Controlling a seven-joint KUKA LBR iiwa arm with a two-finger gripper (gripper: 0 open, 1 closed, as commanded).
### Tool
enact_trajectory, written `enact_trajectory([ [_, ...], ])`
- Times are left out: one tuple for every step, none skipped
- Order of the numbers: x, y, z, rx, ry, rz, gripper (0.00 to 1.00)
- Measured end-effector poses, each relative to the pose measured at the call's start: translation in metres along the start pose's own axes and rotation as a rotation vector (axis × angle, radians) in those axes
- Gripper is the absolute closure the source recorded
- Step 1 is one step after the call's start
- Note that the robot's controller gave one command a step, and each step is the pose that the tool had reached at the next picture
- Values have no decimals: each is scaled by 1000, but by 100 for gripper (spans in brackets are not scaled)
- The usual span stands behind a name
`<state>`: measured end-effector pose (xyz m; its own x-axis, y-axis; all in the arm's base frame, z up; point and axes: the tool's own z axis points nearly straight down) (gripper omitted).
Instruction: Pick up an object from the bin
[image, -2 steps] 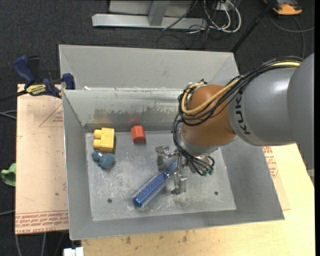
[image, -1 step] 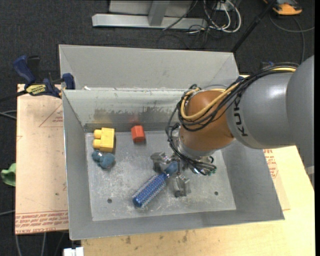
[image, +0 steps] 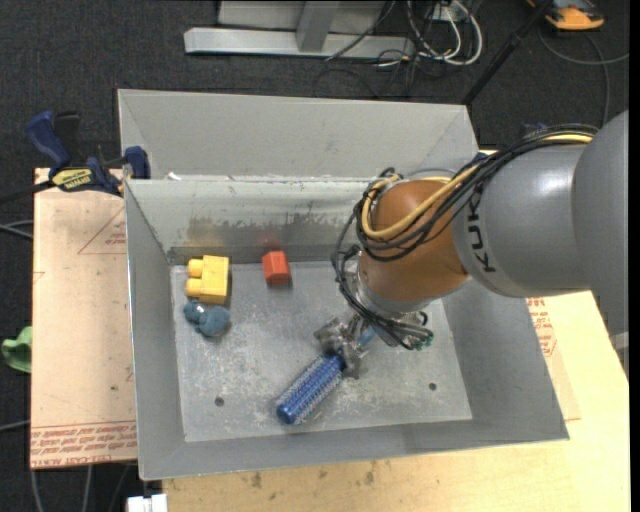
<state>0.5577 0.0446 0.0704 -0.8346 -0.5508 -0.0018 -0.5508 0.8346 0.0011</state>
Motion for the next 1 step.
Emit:
enact_trajectory([
  [-19, -55, -163, 8, -8, -60, 100],
])
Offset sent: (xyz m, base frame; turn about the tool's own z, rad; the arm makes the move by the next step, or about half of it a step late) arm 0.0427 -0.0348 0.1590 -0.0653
